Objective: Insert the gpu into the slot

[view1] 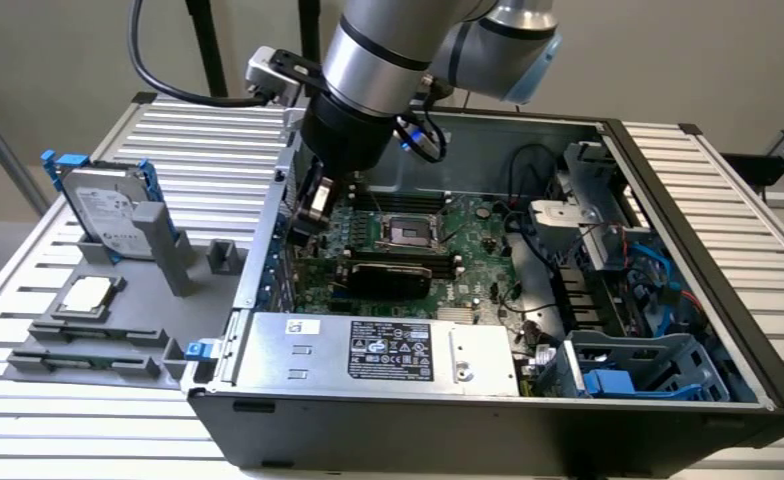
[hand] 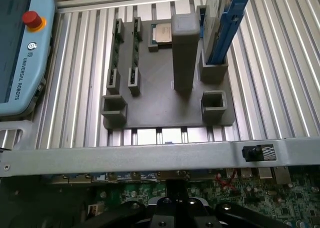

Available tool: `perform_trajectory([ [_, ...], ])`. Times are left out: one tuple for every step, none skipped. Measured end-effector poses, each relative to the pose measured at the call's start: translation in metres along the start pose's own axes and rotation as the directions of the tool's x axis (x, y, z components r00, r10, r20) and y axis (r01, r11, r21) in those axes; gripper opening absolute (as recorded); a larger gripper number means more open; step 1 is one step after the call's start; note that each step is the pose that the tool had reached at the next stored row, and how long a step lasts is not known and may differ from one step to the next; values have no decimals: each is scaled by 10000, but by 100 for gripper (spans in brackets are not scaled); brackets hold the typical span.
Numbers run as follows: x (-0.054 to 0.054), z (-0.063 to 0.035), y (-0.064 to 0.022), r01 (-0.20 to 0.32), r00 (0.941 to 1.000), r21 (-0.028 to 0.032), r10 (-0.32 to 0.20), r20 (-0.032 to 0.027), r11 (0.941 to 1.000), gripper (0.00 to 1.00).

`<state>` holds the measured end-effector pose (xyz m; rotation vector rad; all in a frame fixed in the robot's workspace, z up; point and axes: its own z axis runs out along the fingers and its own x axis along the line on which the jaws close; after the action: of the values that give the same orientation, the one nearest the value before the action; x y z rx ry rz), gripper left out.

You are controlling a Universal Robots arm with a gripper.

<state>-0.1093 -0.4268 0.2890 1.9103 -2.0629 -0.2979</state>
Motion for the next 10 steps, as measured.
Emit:
perform_trajectory([
  [-1,0,1,0,10000,0,0,0,10000,11],
  [-1,1,2,-1,10000,0,1,0,10000,11],
  [-2,2,2,-2,10000,0,2,0,10000,11],
  [-3,5,1,-2,10000,1,2,-2,10000,11],
  [-3,9,1,-4,10000,1,4,-5,10000,11],
  [-3,12,0,-5,10000,1,5,-8,10000,11],
  [-4,16,-1,-6,10000,1,6,-12,10000,11],
  [-4,19,-2,-7,10000,2,7,-14,10000,11],
  [-4,21,-2,-8,10000,1,8,-17,10000,11],
  [-4,22,-2,-8,10000,1,8,-18,10000,11],
])
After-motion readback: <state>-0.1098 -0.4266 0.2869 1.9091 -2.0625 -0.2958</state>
